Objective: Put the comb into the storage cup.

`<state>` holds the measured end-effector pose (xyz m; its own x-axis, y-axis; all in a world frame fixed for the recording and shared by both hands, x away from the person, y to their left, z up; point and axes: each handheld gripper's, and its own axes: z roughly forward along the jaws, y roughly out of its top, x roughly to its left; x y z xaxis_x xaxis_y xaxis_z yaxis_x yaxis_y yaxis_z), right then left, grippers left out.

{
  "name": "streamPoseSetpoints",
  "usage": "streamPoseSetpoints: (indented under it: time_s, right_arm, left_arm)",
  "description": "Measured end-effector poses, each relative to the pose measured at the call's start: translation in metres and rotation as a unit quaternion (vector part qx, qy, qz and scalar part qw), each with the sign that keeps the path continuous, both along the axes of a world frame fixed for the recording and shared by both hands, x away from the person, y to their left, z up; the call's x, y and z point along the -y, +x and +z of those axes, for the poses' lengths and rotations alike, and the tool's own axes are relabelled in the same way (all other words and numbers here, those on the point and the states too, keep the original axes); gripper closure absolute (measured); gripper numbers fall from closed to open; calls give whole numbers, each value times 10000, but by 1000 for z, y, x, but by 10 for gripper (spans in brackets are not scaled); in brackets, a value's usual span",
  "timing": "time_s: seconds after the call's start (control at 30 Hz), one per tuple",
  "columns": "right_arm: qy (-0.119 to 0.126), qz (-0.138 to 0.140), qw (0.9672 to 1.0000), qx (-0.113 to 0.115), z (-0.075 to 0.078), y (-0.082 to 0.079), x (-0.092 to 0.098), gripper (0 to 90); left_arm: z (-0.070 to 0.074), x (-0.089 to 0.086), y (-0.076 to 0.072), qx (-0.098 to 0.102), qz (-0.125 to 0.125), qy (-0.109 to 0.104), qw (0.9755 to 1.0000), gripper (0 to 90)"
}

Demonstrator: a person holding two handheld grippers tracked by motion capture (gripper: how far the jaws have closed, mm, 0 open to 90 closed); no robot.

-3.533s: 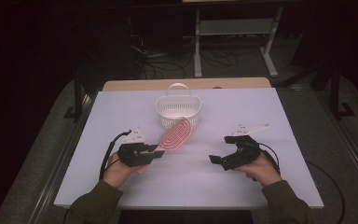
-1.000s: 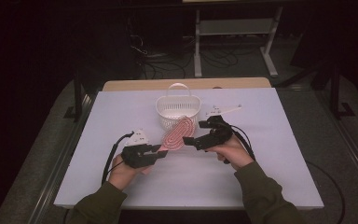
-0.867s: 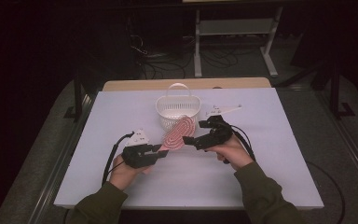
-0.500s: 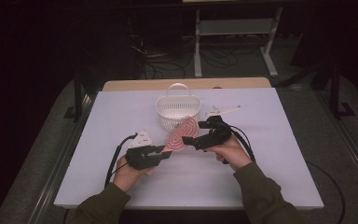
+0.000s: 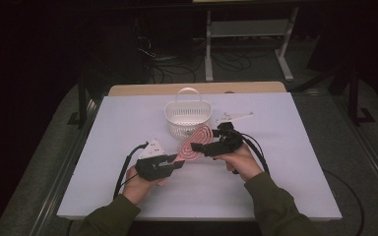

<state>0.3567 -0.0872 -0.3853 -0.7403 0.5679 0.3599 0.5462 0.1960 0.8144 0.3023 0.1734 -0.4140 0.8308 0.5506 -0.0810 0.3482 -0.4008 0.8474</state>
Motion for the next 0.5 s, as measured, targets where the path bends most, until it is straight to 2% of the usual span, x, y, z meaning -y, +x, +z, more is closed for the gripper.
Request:
streamPoseSetpoints:
  time_s: [0.5]
  right_arm:
    - [152, -62, 9998, -141, -5, 1, -2, 222]
  left_arm:
    - [-1, 2, -1, 82, 25, 32, 10000, 700]
